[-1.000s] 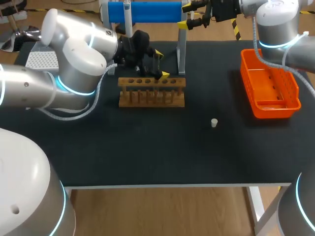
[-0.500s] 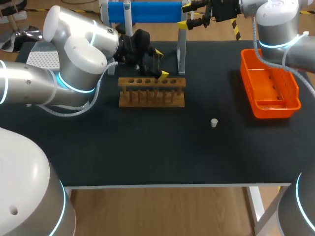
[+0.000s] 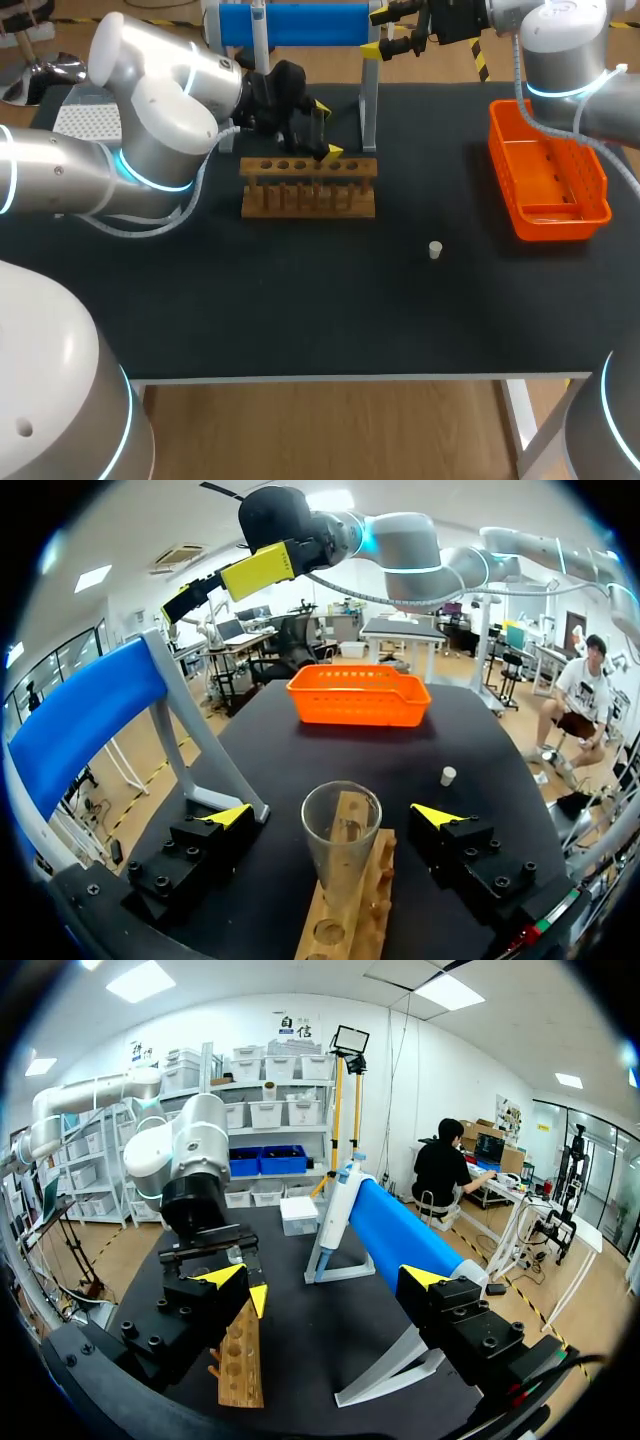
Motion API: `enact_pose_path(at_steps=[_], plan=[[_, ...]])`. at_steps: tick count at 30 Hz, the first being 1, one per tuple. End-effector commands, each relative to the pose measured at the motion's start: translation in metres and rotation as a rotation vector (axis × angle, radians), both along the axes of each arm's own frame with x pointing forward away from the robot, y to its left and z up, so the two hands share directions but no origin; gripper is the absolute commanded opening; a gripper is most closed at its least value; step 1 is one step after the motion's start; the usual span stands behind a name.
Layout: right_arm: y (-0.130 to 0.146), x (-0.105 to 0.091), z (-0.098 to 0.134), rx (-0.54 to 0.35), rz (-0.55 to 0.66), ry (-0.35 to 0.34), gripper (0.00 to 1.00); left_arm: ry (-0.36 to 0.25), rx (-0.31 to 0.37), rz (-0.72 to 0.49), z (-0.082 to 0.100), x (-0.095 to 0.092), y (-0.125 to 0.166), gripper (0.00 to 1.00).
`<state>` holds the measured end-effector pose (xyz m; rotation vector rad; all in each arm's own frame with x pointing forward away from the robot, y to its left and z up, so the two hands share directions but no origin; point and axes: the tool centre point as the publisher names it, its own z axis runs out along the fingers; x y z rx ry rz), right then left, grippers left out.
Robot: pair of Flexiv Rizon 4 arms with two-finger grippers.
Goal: Invert the test tube, pick up the pipette, mount the tip to pipette, aspirate from beaker and dispense into the tube, eject the tip, return the pipette, and cap with the stopper.
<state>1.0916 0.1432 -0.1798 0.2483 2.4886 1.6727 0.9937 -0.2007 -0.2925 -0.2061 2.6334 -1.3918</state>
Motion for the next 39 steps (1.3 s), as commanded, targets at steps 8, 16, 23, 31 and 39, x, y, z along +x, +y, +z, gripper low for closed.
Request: enact_pose_path(at_steps=[8,16,23,31,39], plan=[[-0.001,0.001,0.001,-0.002,0.003,0.002,1.0,0.0,-0.002,-0.001,0.0,0.0,0.0,1.0],[-0.001,0.001,0.001,-0.002,0.003,0.002,1.0,0.0,-0.002,-0.001,0.0,0.0,0.0,1.0],[-0.001,0.001,0.001,-0.002,0.003,0.002,1.0,0.0,-0.002,-0.001,0.0,0.0,0.0,1.0],[-0.035,-0.038,0.006,-0.041,0.002,-0.038,1.0,0.0,-0.002,-0.001,0.0,0.0,0.0,1.0],[-0.105,-0.113,0.015,-0.051,-0.036,-0.054,1.0,0.0,-0.002,-0.001,0.0,0.0,0.0,1.0]])
